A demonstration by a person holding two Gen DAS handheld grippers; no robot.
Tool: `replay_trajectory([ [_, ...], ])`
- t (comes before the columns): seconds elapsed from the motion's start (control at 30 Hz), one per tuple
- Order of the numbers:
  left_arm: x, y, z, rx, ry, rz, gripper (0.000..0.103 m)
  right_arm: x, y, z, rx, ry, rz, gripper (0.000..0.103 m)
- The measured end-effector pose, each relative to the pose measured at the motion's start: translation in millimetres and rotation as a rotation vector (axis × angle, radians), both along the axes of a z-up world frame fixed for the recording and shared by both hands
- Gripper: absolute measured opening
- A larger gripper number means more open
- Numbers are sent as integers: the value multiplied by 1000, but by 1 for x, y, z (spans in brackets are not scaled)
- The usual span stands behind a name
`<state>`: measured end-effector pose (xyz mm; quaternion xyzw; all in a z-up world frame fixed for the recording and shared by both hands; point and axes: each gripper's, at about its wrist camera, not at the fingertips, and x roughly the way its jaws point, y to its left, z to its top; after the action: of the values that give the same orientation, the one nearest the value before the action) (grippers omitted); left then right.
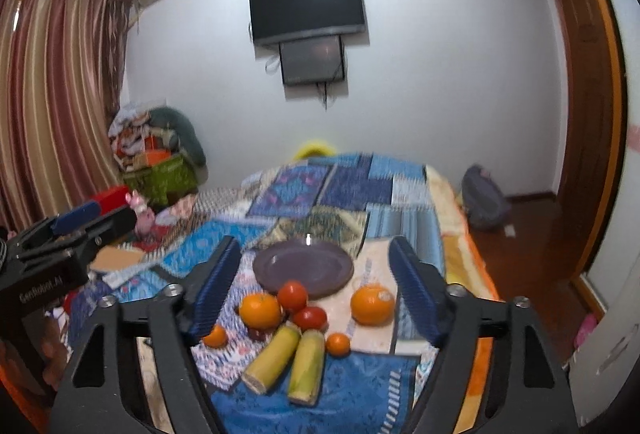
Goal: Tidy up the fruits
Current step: 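Grasp the small mandarin with the left tool while the right tool grasps a yellow-green corn cob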
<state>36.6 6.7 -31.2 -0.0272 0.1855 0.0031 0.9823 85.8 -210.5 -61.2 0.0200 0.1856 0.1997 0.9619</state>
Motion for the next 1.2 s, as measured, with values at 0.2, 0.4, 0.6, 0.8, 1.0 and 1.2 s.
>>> replay_trajectory([
  [0.2, 26, 16, -40, -17, 157, -9, 61, 21, 2, -37, -28, 152, 38, 55],
  [0.4, 43, 30, -81, -26, 282, -23, 60, 37, 4, -71, -46, 302, 61, 45],
  [0.6, 62, 35, -120, -39, 404, -40, 58, 54, 11, -104, -82, 422, 85, 43],
  [0.8, 77, 35, -149, -43, 486, -59, 56, 70, 19, -128, -99, 506, 100, 42],
  [1.0, 92, 37, -166, -93, 533, -90, 49, 81, 26, -142, -100, 561, 142, 41],
  [1.2, 100, 32, -180, -82, 562, -109, 38, 89, 36, -154, -108, 597, 171, 38],
])
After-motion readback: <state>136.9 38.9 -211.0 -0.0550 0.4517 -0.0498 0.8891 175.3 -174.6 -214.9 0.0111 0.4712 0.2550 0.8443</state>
